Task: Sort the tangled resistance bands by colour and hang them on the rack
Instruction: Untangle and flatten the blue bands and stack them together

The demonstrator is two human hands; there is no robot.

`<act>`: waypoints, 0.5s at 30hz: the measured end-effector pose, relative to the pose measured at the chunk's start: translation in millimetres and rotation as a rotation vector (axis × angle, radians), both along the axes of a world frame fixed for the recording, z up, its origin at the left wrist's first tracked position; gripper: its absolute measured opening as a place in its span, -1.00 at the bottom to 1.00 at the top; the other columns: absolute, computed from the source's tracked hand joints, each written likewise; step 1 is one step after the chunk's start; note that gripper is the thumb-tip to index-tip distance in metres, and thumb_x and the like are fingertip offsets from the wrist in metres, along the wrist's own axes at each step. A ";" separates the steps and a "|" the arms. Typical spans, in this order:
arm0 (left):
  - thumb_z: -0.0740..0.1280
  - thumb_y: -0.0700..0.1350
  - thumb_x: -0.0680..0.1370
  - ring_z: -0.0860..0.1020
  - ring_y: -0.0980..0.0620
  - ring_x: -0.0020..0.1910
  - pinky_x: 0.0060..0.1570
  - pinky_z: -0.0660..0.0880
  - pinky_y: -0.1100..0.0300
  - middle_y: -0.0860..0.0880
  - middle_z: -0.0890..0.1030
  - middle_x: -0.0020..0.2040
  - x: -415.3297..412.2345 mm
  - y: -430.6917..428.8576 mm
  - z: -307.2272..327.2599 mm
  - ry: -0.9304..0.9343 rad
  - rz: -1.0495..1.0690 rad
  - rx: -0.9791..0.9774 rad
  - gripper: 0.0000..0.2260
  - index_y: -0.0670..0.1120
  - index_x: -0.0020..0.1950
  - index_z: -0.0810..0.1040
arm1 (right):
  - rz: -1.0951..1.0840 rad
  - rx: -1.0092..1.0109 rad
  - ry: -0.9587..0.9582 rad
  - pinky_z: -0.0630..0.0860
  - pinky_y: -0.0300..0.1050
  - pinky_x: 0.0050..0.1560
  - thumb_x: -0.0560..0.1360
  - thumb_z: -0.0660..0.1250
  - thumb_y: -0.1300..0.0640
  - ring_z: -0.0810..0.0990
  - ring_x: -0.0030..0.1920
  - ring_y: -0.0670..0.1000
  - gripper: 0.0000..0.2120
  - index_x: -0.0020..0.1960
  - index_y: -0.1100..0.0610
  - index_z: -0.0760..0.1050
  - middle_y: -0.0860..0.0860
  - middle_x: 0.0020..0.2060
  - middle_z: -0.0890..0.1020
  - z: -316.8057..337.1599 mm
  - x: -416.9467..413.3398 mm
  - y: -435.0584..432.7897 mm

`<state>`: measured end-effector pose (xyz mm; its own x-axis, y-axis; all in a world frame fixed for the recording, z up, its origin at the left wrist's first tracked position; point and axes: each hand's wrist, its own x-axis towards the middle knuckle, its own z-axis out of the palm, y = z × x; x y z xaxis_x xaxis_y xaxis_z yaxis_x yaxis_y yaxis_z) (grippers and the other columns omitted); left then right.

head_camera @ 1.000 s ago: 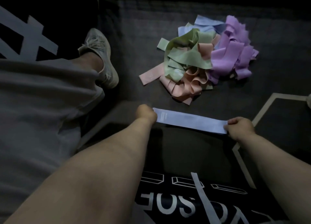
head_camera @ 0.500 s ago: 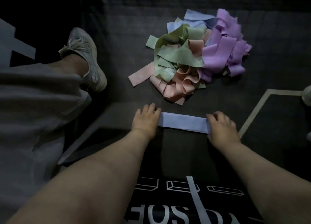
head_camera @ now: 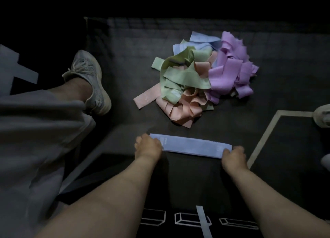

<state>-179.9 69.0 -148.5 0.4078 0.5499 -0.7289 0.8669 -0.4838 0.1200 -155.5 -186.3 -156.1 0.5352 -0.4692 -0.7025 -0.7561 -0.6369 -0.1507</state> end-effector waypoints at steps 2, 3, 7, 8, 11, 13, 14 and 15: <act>0.20 -0.05 0.65 0.41 -0.21 0.34 0.36 0.36 -0.03 -0.20 0.39 0.36 0.5 1.8 -6.0 0.001 0.001 -0.017 -0.64 -0.17 0.40 0.42 | 0.006 0.012 -0.010 0.46 0.11 0.20 0.65 0.17 0.14 0.50 0.23 0.34 -0.66 0.36 0.28 0.35 0.31 0.31 0.44 -3.5 0.6 -1.7; 0.19 -0.07 0.65 0.44 -0.21 0.31 0.34 0.39 -0.03 -0.20 0.41 0.33 0.3 4.9 -8.6 -0.008 0.002 -0.017 -0.67 -0.16 0.37 0.45 | 0.014 0.016 -0.011 0.47 0.08 0.16 0.65 0.17 0.15 0.52 0.20 0.30 -0.70 0.33 0.26 0.38 0.29 0.28 0.47 -3.2 1.4 -3.3; 0.24 -0.06 0.61 0.49 -0.23 0.27 0.31 0.43 -0.01 -0.22 0.46 0.30 -1.5 13.1 -10.8 -0.010 0.027 -0.050 -0.69 -0.14 0.32 0.51 | 0.055 0.035 -0.032 0.43 0.06 0.23 0.61 0.27 0.09 0.51 0.21 0.26 -0.67 0.33 0.18 0.40 0.25 0.29 0.45 2.5 4.3 -10.1; 0.26 -0.03 0.60 0.49 -0.22 0.28 0.31 0.43 -0.02 -0.21 0.46 0.31 -0.8 13.4 -9.2 -0.002 0.030 -0.037 -0.66 -0.14 0.33 0.50 | 0.052 0.011 -0.054 0.40 0.09 0.29 0.59 0.30 0.06 0.47 0.27 0.27 -0.60 0.37 0.16 0.37 0.25 0.33 0.41 4.8 6.9 -10.3; 0.26 0.04 0.59 0.45 -0.21 0.32 0.31 0.40 -0.04 -0.18 0.43 0.34 17.9 11.5 0.6 -0.039 0.024 0.066 -0.61 -0.12 0.36 0.46 | 0.068 -0.061 -0.183 0.33 0.16 0.38 0.56 0.36 0.07 0.36 0.38 0.28 -0.50 0.44 0.14 0.34 0.22 0.41 0.34 16.6 34.2 -0.9; 0.25 0.02 0.61 0.43 -0.20 0.34 0.31 0.39 -0.03 -0.19 0.41 0.36 44.2 9.5 9.4 -0.125 0.018 0.103 -0.61 -0.13 0.39 0.44 | 0.124 -0.064 -0.300 0.30 0.14 0.38 0.55 0.36 0.13 0.33 0.39 0.26 -0.54 0.42 0.13 0.38 0.18 0.43 0.33 26.5 66.1 9.6; 0.25 0.00 0.61 0.43 -0.21 0.34 0.30 0.39 -0.04 -0.21 0.41 0.36 60.1 7.7 14.9 -0.190 0.005 0.104 -0.61 -0.14 0.39 0.44 | 0.164 -0.057 -0.364 0.28 0.13 0.39 0.54 0.35 0.16 0.32 0.40 0.24 -0.56 0.40 0.13 0.40 0.16 0.43 0.32 31.5 84.3 15.5; 0.25 -0.02 0.61 0.43 -0.23 0.33 0.30 0.39 -0.03 -0.22 0.42 0.36 76.6 6.1 18.8 -0.263 -0.021 0.091 -0.62 -0.15 0.38 0.45 | 0.214 -0.046 -0.425 0.27 0.12 0.40 0.54 0.35 0.20 0.30 0.41 0.23 -0.58 0.38 0.12 0.42 0.15 0.42 0.32 36.1 103.6 21.7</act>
